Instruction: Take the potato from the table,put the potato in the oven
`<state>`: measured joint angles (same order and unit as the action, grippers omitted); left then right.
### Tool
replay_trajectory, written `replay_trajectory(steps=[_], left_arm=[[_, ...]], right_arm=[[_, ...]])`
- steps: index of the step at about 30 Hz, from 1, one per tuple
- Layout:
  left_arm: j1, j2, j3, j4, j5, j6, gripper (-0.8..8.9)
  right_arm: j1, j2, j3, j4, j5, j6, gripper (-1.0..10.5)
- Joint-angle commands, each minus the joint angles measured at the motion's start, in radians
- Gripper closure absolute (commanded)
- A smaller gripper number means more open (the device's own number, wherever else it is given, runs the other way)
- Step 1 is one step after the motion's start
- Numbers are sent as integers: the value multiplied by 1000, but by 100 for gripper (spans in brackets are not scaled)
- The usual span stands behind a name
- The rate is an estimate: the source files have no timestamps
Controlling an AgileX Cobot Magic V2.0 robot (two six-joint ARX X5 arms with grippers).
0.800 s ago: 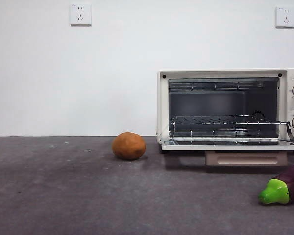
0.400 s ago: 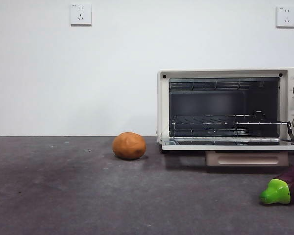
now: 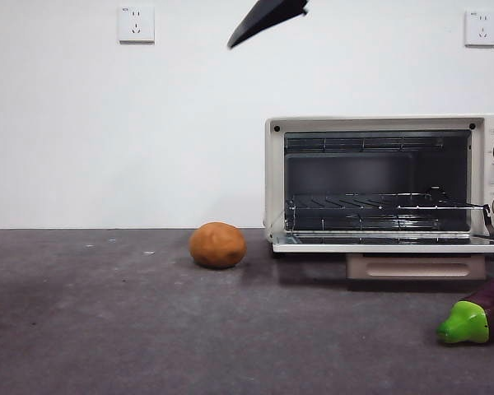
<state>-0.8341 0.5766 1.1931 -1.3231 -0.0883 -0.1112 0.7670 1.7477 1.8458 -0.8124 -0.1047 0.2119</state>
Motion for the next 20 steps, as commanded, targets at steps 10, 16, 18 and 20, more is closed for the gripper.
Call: replay_trajectory(steps=[10,16,18,20], left_arm=[[-1,-17,-51,5,-18,-28,818],[-1,-17,-51,5,-90,-23,818],[-1,-17,-51,5,-97,-23,818],[-1,-17,-51,5,-96,-23,818]], right_arm=[[19,293,261,-68,231,-137,97],[19,352,261,-44,239,-154,97],[19,372,261,-42,243,-161,97],[19,389,261,-40,247,-164,97]])
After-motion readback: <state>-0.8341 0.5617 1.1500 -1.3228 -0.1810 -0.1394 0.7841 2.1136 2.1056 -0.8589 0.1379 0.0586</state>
